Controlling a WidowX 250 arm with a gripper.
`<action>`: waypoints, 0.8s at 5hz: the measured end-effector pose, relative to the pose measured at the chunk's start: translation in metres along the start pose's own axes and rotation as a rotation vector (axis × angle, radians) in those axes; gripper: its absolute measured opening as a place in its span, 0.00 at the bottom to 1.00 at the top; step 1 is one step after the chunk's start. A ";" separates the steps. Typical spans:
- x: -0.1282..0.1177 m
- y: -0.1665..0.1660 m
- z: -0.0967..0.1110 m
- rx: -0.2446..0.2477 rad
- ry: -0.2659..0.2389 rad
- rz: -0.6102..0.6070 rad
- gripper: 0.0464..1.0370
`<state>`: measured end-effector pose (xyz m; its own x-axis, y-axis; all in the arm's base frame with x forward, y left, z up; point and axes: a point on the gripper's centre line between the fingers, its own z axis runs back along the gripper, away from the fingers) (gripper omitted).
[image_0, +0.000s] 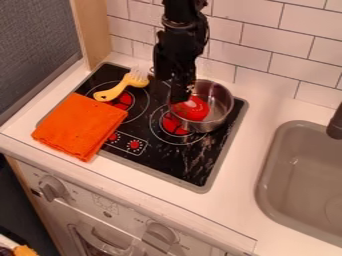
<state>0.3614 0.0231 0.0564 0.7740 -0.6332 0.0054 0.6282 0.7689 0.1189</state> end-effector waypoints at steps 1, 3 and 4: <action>0.011 -0.009 -0.001 -0.019 -0.045 -0.052 0.96; 0.021 -0.005 -0.017 -0.079 -0.080 -0.027 0.96; 0.019 -0.008 -0.017 -0.103 -0.068 -0.010 0.96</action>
<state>0.3723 0.0069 0.0392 0.7624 -0.6431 0.0721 0.6438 0.7650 0.0167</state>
